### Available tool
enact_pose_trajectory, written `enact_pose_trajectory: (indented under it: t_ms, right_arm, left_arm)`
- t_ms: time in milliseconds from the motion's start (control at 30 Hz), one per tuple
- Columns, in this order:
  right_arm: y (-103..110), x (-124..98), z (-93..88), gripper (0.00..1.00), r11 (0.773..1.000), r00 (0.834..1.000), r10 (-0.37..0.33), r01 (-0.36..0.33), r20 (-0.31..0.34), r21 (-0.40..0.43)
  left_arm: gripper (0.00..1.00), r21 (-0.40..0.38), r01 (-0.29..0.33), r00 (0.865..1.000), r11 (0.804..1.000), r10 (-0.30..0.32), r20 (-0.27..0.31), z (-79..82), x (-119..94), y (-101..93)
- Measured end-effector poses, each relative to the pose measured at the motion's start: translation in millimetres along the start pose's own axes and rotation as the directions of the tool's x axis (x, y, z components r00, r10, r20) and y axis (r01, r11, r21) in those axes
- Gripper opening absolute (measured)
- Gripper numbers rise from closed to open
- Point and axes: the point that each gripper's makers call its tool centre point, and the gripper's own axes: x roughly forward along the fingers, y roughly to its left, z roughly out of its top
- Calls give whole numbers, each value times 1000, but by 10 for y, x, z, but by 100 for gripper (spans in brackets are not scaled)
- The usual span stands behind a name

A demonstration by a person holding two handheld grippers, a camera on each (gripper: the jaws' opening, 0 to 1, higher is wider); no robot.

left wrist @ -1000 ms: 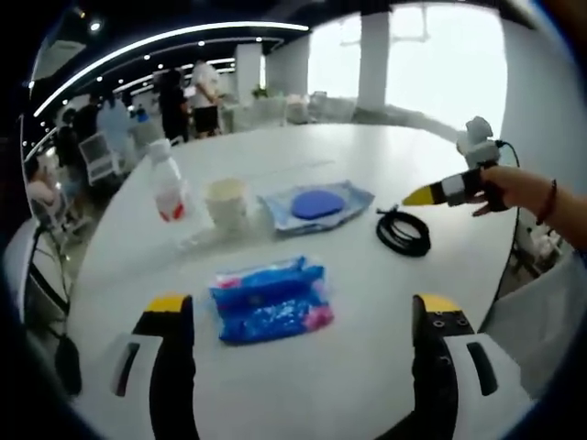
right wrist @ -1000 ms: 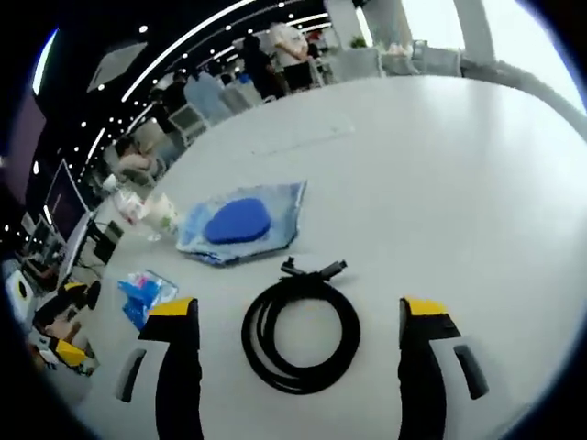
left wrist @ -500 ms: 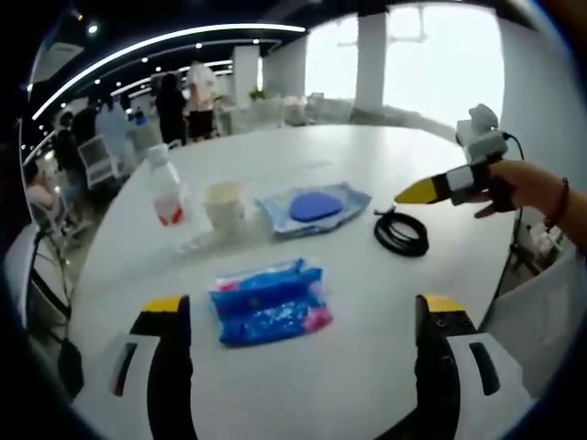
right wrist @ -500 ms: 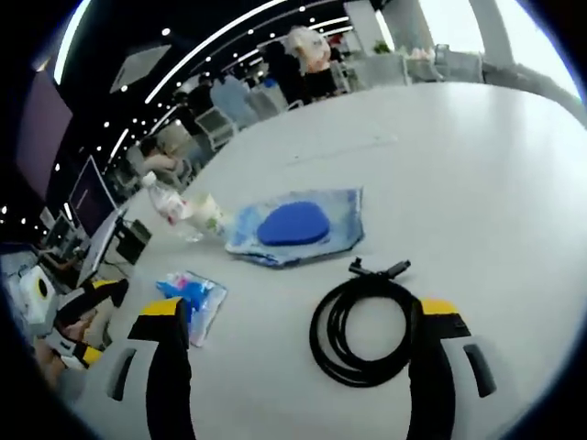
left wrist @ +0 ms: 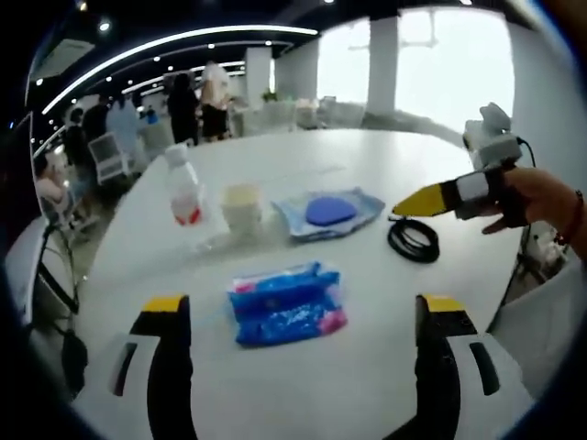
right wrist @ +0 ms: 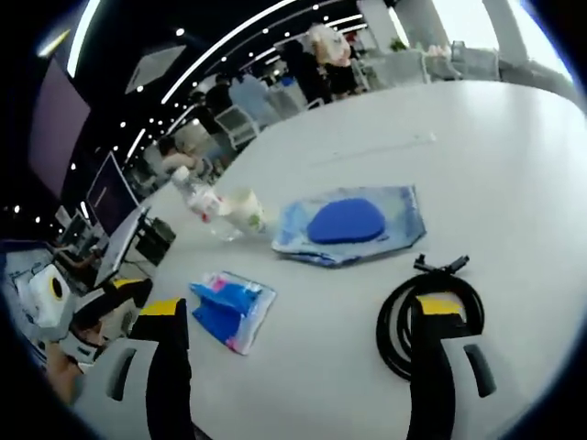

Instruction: Arrange the tabletop items into an orderly group along one side of the table until the central work area is clear of visible clutter.

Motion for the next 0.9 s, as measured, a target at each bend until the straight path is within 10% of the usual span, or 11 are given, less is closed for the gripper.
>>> enact_pose_trajectory:
  t_ms: [900]
  right_arm:
    - [697,490,-299,86,998,999,28,-29,16,49]
  left_arm:
    - [98,68,-59,998,996,59,-10,-33,-287,56]
